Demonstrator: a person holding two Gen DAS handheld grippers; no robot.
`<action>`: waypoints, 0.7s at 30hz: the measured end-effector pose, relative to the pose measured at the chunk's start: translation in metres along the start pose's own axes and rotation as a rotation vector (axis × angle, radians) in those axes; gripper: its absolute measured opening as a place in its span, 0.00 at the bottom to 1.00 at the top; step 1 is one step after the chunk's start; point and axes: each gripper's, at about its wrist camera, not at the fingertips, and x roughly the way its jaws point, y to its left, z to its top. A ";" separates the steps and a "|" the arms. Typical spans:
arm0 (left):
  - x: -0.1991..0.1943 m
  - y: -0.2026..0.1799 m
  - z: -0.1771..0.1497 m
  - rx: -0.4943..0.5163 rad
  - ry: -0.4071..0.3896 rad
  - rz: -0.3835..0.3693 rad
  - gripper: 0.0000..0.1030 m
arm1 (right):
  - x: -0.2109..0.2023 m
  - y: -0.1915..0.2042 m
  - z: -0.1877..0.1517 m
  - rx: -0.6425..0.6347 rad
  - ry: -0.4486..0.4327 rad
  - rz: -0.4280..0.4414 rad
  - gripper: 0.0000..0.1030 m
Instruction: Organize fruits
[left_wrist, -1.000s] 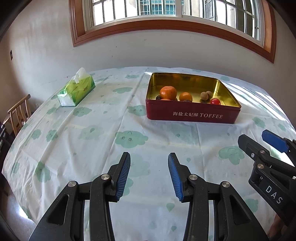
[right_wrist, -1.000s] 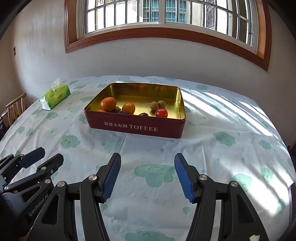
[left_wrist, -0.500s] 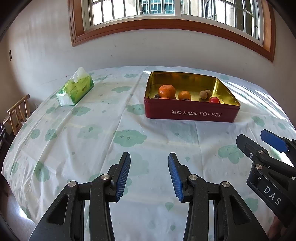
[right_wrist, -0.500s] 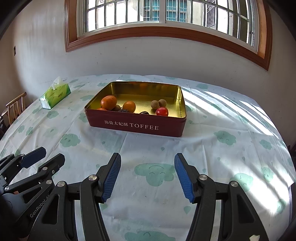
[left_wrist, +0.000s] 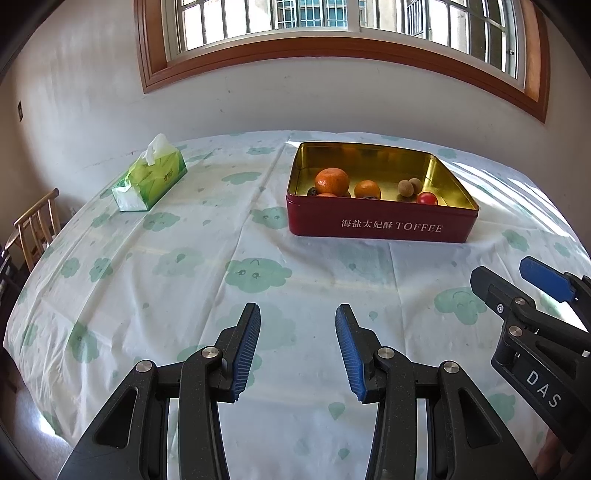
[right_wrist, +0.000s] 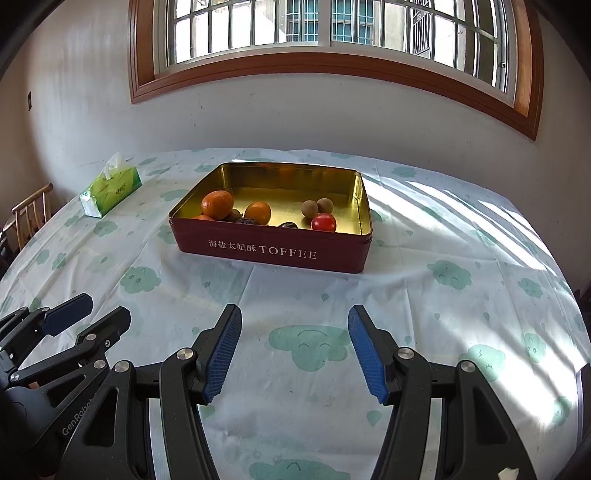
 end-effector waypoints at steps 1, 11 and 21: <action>0.000 0.000 0.000 0.000 0.000 0.001 0.43 | 0.000 0.000 0.000 0.000 0.000 0.001 0.56; 0.001 -0.003 -0.001 0.006 0.004 -0.004 0.43 | 0.001 -0.001 -0.001 0.001 0.002 0.000 0.56; 0.001 -0.007 0.000 0.026 -0.001 -0.008 0.43 | 0.001 -0.001 -0.002 0.002 0.004 0.000 0.56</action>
